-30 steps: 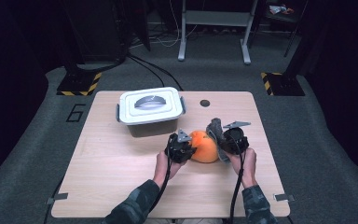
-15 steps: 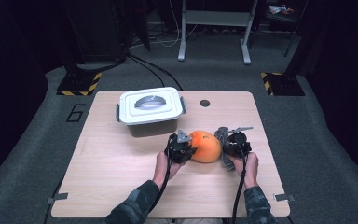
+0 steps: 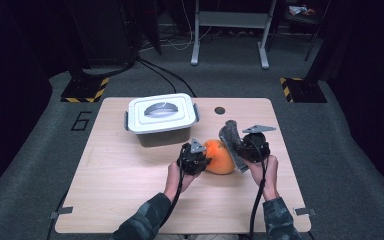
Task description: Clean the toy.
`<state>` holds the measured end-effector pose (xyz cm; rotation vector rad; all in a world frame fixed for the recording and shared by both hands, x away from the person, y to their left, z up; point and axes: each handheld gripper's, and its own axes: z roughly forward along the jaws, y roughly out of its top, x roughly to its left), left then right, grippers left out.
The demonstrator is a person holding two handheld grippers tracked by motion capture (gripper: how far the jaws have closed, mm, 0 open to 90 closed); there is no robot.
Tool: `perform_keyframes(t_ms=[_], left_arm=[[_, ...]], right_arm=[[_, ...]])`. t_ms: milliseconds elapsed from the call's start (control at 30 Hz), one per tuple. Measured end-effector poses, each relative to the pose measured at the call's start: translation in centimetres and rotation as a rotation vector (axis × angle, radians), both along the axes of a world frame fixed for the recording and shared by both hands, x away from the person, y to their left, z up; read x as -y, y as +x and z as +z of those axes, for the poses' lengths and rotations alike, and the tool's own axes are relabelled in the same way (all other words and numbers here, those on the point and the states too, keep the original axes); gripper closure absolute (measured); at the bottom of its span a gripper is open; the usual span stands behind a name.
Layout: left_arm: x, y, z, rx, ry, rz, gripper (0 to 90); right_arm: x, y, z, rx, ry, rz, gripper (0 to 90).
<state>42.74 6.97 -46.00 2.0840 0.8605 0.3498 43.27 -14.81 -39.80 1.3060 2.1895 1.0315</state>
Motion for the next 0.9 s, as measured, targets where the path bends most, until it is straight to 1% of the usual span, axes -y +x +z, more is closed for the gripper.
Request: perform_keyframes(t_ms=[100,133,200,267,300,333,400,433,467,533,600,667,800,833,867,900], left_arm=[[0.1,-0.1,0.0,-0.001,-0.005,-0.001,78.5],[0.1,-0.1,0.0,0.0,-0.007,-0.002,78.5],[0.1,-0.1,0.1,0.0,-0.005,-0.003,78.5],[0.0,0.0,0.0,-0.001,0.002,-0.002,78.5],[-0.1,0.1,0.0,-0.004,-0.005,-0.002,78.5],[-0.1,0.1,-0.1,-0.005,-0.009,-0.003,78.4],[0.0,0.1,-0.1,-0.002,-0.007,-0.004,78.4],[0.1,0.1,-0.1,0.0,-0.006,-0.005,78.5],[0.1,0.1,-0.1,0.002,-0.002,-0.005,78.5],[0.1,0.1,-0.1,-0.001,-0.005,-0.006,78.5],[0.1,0.1,-0.1,-0.002,-0.005,-0.006,78.5],[0.0,0.2,-0.1,-0.002,-0.003,-0.007,78.5],[0.0,0.2,-0.1,-0.006,-0.003,-0.008,78.6],[0.0,0.2,-0.1,-0.008,-0.003,-0.009,78.6],[0.0,0.2,-0.1,-0.006,-0.002,-0.008,78.6],[0.0,0.2,-0.2,-0.008,-0.004,-0.007,78.6]], right_arm=[[-1.6,-0.1,0.5,0.018,-0.001,0.047,76.6],[-2.1,0.0,0.5,0.015,0.001,0.058,76.5],[-3.0,0.2,0.2,0.004,-0.012,0.078,76.4],[-3.7,0.5,-0.3,-0.003,-0.025,0.083,76.5],[-3.9,0.6,-0.6,-0.008,-0.036,0.086,76.5],[-4.0,0.6,-0.8,-0.008,-0.042,0.079,76.6],[-3.8,0.7,-0.8,-0.009,-0.044,0.072,76.6],[-3.7,0.8,-0.9,-0.002,-0.044,0.071,76.6],[-3.5,0.7,-0.9,-0.016,-0.042,0.064,76.6],[-3.1,0.8,-1.0,-0.006,-0.049,0.061,76.6],[-2.7,0.8,-1.2,-0.008,-0.047,0.041,76.6],[-2.2,0.8,-1.3,-0.02,-0.053,0.031,76.6],[-1.0,0.9,-1.9,-0.035,-0.049,-0.003,76.6],[-0.7,1.0,-2.2,-0.034,-0.047,-0.002,76.6],[-0.4,1.1,-2.3,-0.046,-0.039,-0.013,76.5],[-0.1,1.1,-2.5,-0.052,-0.043,-0.023,76.5]])
